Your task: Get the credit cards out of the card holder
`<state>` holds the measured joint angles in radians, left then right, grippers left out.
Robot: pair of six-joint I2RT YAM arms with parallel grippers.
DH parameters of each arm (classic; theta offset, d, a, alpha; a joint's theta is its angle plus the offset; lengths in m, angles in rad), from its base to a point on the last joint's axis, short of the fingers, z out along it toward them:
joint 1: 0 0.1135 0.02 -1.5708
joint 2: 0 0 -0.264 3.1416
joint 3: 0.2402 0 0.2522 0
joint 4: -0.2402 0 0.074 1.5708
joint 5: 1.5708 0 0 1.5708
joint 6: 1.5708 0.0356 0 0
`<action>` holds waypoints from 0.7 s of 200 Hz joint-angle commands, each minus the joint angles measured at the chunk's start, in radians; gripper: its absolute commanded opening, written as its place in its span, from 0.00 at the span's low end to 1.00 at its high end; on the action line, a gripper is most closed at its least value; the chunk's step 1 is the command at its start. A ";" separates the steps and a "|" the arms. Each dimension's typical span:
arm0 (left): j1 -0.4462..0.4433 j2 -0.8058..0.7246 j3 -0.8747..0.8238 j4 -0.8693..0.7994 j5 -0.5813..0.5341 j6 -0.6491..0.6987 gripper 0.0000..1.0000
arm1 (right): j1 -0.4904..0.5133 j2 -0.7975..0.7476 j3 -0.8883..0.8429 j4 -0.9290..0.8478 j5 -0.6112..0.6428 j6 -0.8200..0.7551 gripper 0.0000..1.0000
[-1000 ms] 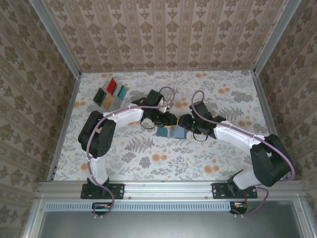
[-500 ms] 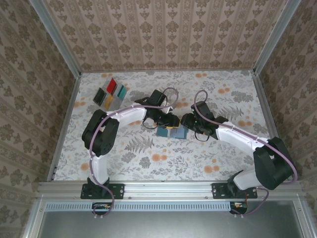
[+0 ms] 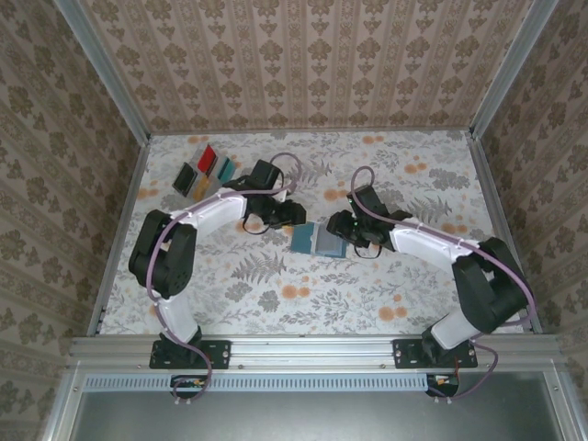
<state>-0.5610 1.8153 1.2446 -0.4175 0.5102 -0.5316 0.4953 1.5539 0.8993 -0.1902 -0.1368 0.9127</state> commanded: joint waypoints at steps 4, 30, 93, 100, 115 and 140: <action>0.010 -0.015 -0.051 0.007 -0.044 -0.036 0.40 | 0.014 0.062 0.062 -0.034 -0.069 0.001 0.50; 0.002 0.010 -0.056 0.029 -0.021 -0.050 0.37 | 0.027 0.087 0.084 -0.079 -0.029 0.007 0.50; -0.017 0.074 -0.050 0.033 -0.023 -0.051 0.24 | 0.055 0.060 0.098 -0.160 0.039 -0.001 0.50; -0.017 0.079 -0.050 0.032 -0.021 -0.051 0.24 | 0.057 0.047 0.094 -0.166 0.037 0.002 0.51; -0.019 0.092 -0.052 0.034 -0.018 -0.052 0.22 | 0.064 0.022 0.087 -0.186 0.038 0.002 0.51; -0.019 0.108 -0.056 0.032 -0.018 -0.051 0.21 | 0.070 0.013 0.073 -0.214 0.033 0.006 0.51</action>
<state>-0.5762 1.8923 1.1934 -0.3889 0.4892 -0.5766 0.5552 1.6016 0.9909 -0.3393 -0.1207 0.9134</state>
